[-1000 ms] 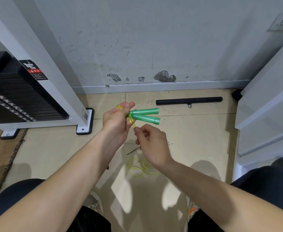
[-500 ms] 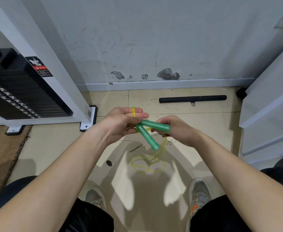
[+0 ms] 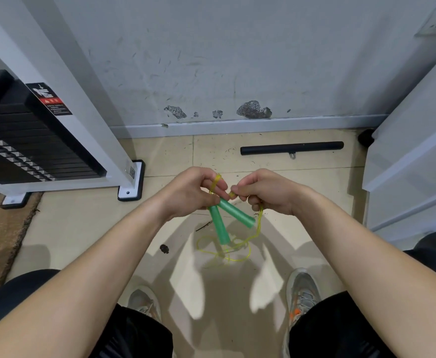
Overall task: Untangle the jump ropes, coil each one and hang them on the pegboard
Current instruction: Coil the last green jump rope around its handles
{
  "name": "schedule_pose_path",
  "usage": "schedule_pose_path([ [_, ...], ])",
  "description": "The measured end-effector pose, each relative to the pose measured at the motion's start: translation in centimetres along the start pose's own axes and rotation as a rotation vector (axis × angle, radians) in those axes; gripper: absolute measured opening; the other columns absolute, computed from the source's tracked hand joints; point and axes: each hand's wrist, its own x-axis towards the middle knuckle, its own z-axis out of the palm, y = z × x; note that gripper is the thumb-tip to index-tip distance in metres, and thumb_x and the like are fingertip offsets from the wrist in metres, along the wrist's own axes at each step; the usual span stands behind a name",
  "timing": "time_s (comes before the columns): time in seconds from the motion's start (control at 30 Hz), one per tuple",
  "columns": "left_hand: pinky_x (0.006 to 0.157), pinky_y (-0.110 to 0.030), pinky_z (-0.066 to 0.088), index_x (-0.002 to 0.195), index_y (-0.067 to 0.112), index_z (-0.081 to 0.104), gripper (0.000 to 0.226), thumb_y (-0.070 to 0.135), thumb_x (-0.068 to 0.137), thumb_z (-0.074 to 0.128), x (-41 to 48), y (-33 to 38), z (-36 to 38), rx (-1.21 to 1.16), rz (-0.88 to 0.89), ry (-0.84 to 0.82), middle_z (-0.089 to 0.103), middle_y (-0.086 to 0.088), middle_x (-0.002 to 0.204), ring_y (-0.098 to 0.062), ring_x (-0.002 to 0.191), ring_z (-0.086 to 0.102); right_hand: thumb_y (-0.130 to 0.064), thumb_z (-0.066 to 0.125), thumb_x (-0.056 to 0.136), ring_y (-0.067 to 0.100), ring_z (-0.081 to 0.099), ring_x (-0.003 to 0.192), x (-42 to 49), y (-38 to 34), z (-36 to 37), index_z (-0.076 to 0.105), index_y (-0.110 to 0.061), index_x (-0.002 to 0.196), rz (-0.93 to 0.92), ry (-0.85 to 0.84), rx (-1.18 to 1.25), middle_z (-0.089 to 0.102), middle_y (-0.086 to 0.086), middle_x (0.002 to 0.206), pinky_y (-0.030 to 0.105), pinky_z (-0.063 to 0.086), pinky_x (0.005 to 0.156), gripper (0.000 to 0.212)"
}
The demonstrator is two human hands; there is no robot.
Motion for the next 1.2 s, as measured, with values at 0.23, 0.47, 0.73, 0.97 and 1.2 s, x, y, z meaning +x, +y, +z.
schedule_pose_path([
  [0.23, 0.066, -0.015, 0.052, 0.088, 0.024, 0.06, 0.036, -0.012, 0.086, 0.061, 0.7, -0.8, 2.0, 0.06, 0.17, 0.407, 0.073, 0.002, 0.089, 0.004, 0.07, 0.066, -0.018, 0.07, 0.09, 0.007, 0.046, 0.053, -0.2, -1.2, 1.2, 0.077, -0.012, 0.084, -0.118, 0.313, -0.044, 0.061, -0.006, 0.063, 0.021, 0.039, 0.055, 0.011],
  [0.47, 0.072, -0.022, 0.052, 0.1, 0.023, 0.059, 0.03, -0.005, 0.088, 0.061, 0.5, -0.7, 3.0, 0.0, 0.252, 0.635, 0.07, 0.01, 0.095, -0.003, 0.081, 0.067, -0.01, 0.065, 0.091, 0.01, 0.049, 0.054, -0.2, -1.8, 2.7, 0.076, -0.007, 0.096, -0.242, 0.408, 0.103, 0.065, 0.002, 0.071, 0.024, 0.042, 0.057, 0.012],
  [0.73, 0.071, -0.016, 0.051, 0.1, 0.025, 0.058, 0.026, 0.001, 0.089, 0.061, 0.8, -0.3, 2.8, -0.201, 0.196, 0.826, 0.069, 0.01, 0.095, -0.003, 0.081, 0.069, -0.017, 0.064, 0.091, 0.004, 0.057, 0.059, -0.8, -1.4, 5.6, 0.075, -0.023, 0.103, -0.362, 0.529, 0.032, 0.064, -0.009, 0.072, 0.019, 0.046, 0.063, 0.017],
  [0.97, 0.063, -0.024, 0.057, 0.11, 0.009, 0.055, 0.021, -0.006, 0.095, 0.056, 1.9, -0.8, 1.6, -0.786, -0.171, 0.771, 0.067, -0.001, 0.098, -0.014, 0.081, 0.068, -0.014, 0.055, 0.098, -0.005, 0.051, 0.065, -1.1, 1.2, 8.3, 0.071, -0.025, 0.123, -0.472, 0.483, -0.346, 0.07, -0.002, 0.093, 0.007, 0.037, 0.068, 0.032],
  [1.2, 0.063, -0.032, 0.062, 0.118, -0.008, 0.057, 0.027, -0.003, 0.092, 0.062, 1.0, -0.2, -0.1, -1.042, -0.335, 0.527, 0.07, -0.015, 0.101, -0.025, 0.067, 0.074, -0.012, 0.052, 0.099, -0.014, 0.049, 0.077, -0.4, 1.3, 6.6, 0.072, -0.028, 0.122, -0.47, 0.442, -0.417, 0.056, -0.016, 0.087, 0.005, 0.036, 0.071, 0.035],
])
